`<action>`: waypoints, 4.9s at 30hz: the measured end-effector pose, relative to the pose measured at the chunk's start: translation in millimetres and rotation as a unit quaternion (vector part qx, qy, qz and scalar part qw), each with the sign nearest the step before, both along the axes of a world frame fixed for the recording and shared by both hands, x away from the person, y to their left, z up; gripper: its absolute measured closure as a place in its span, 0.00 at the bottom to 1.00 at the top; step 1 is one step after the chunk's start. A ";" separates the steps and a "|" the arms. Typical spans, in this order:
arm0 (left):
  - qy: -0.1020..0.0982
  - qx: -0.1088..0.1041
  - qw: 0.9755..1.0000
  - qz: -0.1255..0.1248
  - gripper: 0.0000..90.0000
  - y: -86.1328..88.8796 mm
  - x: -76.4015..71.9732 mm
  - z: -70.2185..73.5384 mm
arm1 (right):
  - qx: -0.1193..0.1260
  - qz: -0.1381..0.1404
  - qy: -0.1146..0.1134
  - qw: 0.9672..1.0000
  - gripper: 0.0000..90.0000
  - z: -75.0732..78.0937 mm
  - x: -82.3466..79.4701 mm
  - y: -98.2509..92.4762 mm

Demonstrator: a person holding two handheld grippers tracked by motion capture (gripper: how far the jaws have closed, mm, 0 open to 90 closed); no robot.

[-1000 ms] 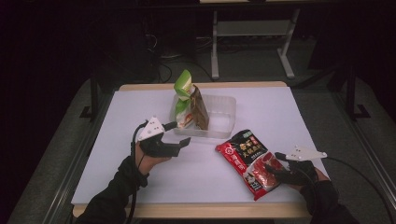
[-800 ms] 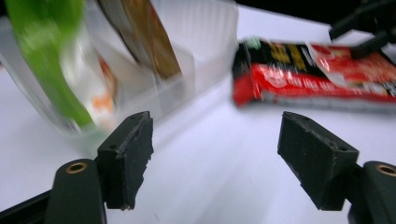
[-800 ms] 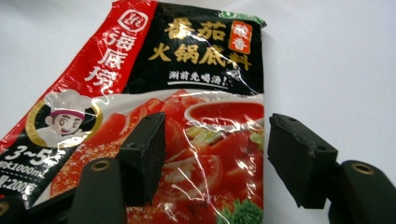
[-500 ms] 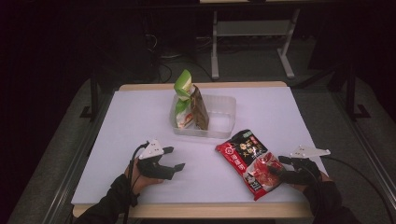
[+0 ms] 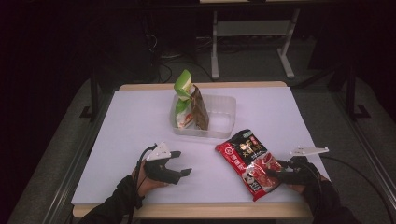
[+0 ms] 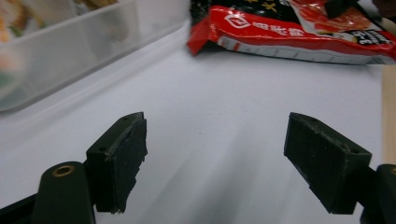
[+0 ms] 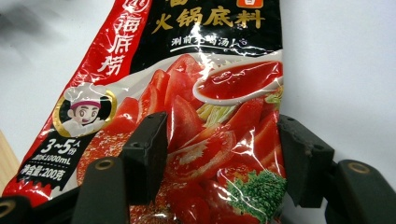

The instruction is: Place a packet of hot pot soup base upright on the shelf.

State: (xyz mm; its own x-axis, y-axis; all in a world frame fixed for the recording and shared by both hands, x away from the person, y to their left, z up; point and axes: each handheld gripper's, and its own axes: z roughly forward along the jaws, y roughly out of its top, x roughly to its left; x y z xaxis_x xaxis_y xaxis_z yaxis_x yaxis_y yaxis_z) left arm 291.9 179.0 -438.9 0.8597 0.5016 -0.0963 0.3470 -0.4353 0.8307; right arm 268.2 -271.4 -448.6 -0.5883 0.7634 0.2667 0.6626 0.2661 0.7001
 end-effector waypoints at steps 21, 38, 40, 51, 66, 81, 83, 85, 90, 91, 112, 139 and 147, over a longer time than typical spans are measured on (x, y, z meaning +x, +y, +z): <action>0.091 -0.012 0.996 -0.017 0.20 -58.9 14.8 -11.4 | 0.006 0.021 0.006 1.000 0.43 -0.9 -4.8 27.2; 0.116 -0.044 0.992 0.002 0.17 -81.9 28.4 -13.3 | -0.023 0.019 -0.017 0.999 0.95 15.0 -6.7 11.8; 0.108 -0.038 0.993 0.011 0.17 -85.3 28.9 -13.3 | -0.032 0.020 -0.019 0.999 0.97 15.7 -7.3 10.6; 0.112 -0.040 0.991 0.054 0.17 -90.9 39.6 -16.2 | -0.041 0.029 -0.021 0.999 1.00 15.0 -8.9 14.2; 0.141 -0.034 0.986 0.076 0.15 -100.0 60.2 -18.0 | -0.035 0.042 -0.024 0.998 0.79 14.6 -8.2 18.4; 0.127 -0.019 0.991 0.047 0.16 -105.8 58.8 -17.9 | 0.043 0.061 0.089 0.993 0.48 -1.9 4.3 23.8; 0.124 -0.014 0.991 0.040 0.16 -108.2 58.8 -17.8 | 0.032 0.061 0.087 0.994 0.56 -1.1 5.6 28.8; 0.129 -0.020 0.991 0.038 0.16 -108.7 59.7 -18.2 | 0.032 0.058 0.085 0.994 0.60 -1.6 5.9 27.9; 0.140 -0.032 0.989 0.035 0.15 -107.3 61.6 -18.5 | 0.031 0.064 0.056 0.996 0.75 -3.2 3.8 26.4; 0.140 -0.032 0.989 0.035 0.15 -107.3 61.6 -18.5 | 0.031 0.064 0.051 0.996 0.76 -3.0 2.7 26.7; 0.168 -0.082 0.981 0.047 0.17 -98.7 60.7 -18.8 | 0.039 0.088 -0.059 0.994 0.87 5.3 -11.7 34.1; 0.135 -0.170 0.976 -0.007 0.49 -74.1 63.7 -9.5 | 0.066 0.100 -0.128 0.985 0.87 10.6 -16.3 28.7; 0.127 -0.170 0.977 -0.015 0.51 -76.5 60.8 -7.4 | 0.071 0.098 -0.139 0.983 0.94 13.5 -17.6 28.5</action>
State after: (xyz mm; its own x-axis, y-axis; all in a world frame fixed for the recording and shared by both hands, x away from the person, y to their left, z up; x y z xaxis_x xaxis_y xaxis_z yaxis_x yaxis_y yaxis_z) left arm 352.7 102.5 -446.3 0.8003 0.3785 -0.4650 0.5522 -0.1631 0.8176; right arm 250.6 -242.9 -435.0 -0.7853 0.5952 0.1707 0.3866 0.2561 0.8860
